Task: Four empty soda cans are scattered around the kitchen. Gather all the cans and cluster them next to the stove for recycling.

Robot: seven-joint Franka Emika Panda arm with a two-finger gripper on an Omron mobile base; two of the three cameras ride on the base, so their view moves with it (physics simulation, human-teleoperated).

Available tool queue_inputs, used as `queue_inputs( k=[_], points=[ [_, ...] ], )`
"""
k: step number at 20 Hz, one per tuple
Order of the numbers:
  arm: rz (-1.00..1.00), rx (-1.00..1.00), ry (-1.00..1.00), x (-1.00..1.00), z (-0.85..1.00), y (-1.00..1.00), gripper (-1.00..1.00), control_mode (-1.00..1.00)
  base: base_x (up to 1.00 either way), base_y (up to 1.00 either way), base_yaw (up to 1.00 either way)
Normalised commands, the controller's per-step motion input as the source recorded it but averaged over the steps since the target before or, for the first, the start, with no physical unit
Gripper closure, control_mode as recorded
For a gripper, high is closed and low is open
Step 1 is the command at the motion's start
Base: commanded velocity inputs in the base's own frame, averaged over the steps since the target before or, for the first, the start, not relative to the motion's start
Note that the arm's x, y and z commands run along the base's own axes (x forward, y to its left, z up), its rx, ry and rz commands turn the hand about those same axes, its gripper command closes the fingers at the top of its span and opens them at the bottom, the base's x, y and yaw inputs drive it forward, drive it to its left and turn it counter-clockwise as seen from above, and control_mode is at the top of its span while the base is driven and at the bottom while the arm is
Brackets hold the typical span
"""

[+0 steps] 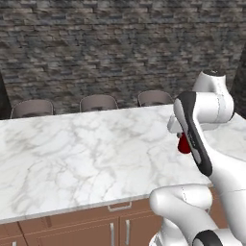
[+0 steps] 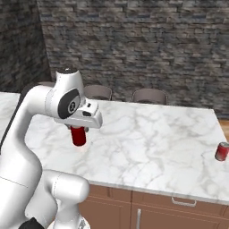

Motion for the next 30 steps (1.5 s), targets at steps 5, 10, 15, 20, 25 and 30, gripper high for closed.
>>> queue_inputs(
  k=[5,10,15,20,25,30],
  points=[
    [0.00,0.00,0.00,0.00,0.00,0.00,1.00,1.00,-0.02,-0.54,-0.37],
    [0.00,0.00,0.00,0.00,0.00,0.00,1.00,1.00,-0.01,-0.82,-0.65],
    [0.00,0.00,0.00,0.00,0.00,0.00,1.00,1.00,0.00,-0.61,-0.79],
    [0.00,0.00,0.00,0.00,0.00,0.00,1.00,1.00,0.04,-0.39,-0.80],
    [0.00,0.00,0.00,0.00,0.00,0.00,1.00,1.00,0.22,-0.22,-0.77],
    [0.00,0.00,0.00,0.00,0.00,0.00,1.00,1.00,0.32,-0.16,-0.74]
  ],
)
